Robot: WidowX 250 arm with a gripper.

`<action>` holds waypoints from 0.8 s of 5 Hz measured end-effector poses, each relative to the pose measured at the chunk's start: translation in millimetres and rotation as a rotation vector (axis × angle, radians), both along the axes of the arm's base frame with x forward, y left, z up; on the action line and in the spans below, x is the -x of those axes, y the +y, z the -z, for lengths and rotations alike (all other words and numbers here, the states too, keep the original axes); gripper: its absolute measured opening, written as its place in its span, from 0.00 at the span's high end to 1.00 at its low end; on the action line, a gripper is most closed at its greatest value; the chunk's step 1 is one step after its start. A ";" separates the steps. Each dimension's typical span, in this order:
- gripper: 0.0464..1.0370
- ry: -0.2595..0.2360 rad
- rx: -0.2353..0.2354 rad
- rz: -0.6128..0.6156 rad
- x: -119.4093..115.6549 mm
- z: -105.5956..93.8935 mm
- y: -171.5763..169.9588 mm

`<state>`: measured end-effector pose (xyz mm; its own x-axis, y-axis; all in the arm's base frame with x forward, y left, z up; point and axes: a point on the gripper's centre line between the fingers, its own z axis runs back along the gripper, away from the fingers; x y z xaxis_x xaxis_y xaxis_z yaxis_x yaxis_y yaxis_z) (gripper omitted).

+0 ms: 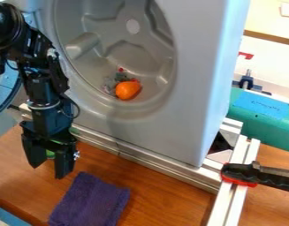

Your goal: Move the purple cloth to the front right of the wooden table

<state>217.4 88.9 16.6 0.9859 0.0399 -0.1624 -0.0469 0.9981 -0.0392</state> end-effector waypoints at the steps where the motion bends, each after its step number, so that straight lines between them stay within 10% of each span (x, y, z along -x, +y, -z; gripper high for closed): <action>1: 0.04 0.019 0.007 -0.001 3.2 5.6 -1.3; 2: 0.04 -0.018 0.013 0.032 8.2 18.0 -14.1; 4: 0.04 -0.150 -0.175 0.009 -6.5 34.7 -46.0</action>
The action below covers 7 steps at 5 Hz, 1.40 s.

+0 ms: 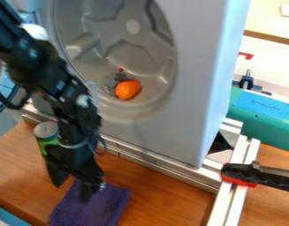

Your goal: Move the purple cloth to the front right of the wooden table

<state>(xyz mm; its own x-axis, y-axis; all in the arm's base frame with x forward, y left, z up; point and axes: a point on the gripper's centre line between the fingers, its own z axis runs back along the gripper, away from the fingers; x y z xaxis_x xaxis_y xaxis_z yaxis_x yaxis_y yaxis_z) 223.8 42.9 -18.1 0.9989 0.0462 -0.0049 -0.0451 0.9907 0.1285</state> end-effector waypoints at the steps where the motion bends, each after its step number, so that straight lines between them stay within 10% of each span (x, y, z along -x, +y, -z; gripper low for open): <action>1: 0.04 0.004 -0.050 -0.043 -8.2 13.0 -0.4; 3: 0.04 0.072 -0.101 -0.123 -12.2 24.3 8.0; 7: 0.04 0.089 0.119 0.006 -16.5 59.1 -69.3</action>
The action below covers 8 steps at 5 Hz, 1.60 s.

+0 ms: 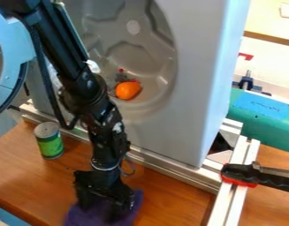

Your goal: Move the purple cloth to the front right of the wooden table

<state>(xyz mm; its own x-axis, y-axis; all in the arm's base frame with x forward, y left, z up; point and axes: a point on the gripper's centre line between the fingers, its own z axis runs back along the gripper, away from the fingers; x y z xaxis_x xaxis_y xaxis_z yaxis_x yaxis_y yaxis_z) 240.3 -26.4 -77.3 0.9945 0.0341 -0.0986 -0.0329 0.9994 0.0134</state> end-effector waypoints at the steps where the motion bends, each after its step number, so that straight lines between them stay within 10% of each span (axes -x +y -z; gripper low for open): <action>1: 0.04 -0.049 0.081 -0.019 -6.8 -0.7 -28.8; 4: 0.04 -0.045 0.144 0.092 -7.6 -3.5 -88.8; 6: 0.04 -0.031 -0.015 0.078 12.7 -25.9 -65.9; 8: 0.04 0.005 -0.030 0.070 27.1 -69.3 -19.8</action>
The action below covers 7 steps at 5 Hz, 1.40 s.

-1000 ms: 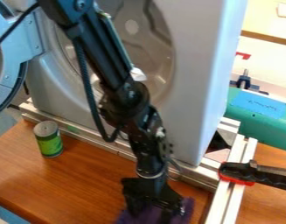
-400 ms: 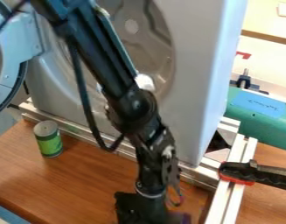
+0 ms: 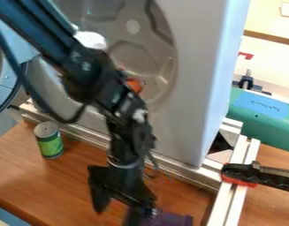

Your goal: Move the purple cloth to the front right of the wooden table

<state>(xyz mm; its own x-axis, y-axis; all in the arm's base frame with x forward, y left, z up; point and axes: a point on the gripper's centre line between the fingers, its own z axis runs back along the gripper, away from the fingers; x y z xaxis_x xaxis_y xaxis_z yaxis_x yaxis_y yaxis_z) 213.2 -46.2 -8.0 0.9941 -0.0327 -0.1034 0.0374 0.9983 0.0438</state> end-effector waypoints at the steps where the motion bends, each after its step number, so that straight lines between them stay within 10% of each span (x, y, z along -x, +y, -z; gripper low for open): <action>1: 0.04 0.044 -0.002 0.034 3.9 -8.9 38.7; 3: 0.04 0.010 -0.051 0.076 -5.1 -35.6 131.2; 4: 0.04 -0.035 -0.120 0.134 -12.0 -50.9 150.5; 7: 0.04 -0.059 -0.130 0.204 -22.4 -60.6 161.1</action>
<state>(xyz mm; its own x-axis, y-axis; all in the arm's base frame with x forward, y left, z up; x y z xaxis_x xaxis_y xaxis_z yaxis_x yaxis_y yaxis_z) 235.7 114.9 52.6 0.9728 -0.2233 -0.0615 0.2309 0.9563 0.1792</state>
